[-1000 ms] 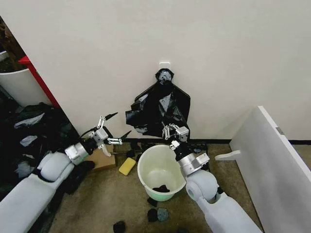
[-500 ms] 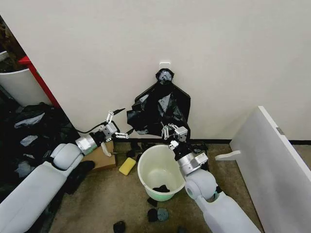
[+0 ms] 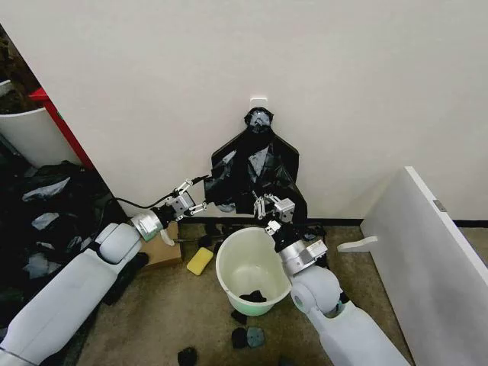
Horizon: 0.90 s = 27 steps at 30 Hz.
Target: Place the garbage bag over the trash bin.
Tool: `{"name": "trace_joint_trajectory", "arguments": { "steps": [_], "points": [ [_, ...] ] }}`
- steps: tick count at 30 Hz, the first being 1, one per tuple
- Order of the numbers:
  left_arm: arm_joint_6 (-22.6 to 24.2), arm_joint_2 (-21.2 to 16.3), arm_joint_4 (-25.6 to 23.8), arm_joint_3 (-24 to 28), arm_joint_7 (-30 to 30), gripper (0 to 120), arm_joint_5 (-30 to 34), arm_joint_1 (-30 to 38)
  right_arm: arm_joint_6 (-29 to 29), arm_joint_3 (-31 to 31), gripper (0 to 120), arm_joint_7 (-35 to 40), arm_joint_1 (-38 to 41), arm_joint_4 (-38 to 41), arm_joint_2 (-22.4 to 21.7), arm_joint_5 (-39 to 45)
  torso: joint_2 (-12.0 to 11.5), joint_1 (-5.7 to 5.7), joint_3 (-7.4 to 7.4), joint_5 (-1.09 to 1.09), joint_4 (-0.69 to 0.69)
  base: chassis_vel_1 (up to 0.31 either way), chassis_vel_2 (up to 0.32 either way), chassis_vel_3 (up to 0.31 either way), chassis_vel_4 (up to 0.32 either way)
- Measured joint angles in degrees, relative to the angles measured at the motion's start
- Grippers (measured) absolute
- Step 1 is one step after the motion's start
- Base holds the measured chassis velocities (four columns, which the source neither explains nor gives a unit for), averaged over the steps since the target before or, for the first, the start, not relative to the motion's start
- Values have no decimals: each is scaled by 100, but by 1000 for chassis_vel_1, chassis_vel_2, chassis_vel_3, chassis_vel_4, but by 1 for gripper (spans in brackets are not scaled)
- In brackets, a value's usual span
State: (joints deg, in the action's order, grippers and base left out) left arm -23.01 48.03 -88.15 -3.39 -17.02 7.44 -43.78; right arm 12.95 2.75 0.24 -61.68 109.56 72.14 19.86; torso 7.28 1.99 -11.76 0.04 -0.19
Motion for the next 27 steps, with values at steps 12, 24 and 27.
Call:
{"name": "trace_joint_trajectory", "arguments": {
  "steps": [12, 24, 27],
  "points": [
    [465, 178, -467, -234, 855, 0, 1290, -637, -53, 19, 0, 196, -117, 211, -157, 522, 1, -1, 0, 0, 1, 0, 0, 0, 0],
    [790, 1100, -2029, -846, 2000, 0, 3362, -2160, -188, -71, 0, 999, -961, 1134, -877, 1305, 1, -1, 1, -1, -3, 0, 0, 0, 0],
    [820, 1218, -2355, -878, 2114, 0, 3411, -2505, -178, -154, 0, 1231, -1242, 1431, -1081, 1344, 1, -1, 1, 2, 0, 0, 0, 0, 0]
  ]
}}
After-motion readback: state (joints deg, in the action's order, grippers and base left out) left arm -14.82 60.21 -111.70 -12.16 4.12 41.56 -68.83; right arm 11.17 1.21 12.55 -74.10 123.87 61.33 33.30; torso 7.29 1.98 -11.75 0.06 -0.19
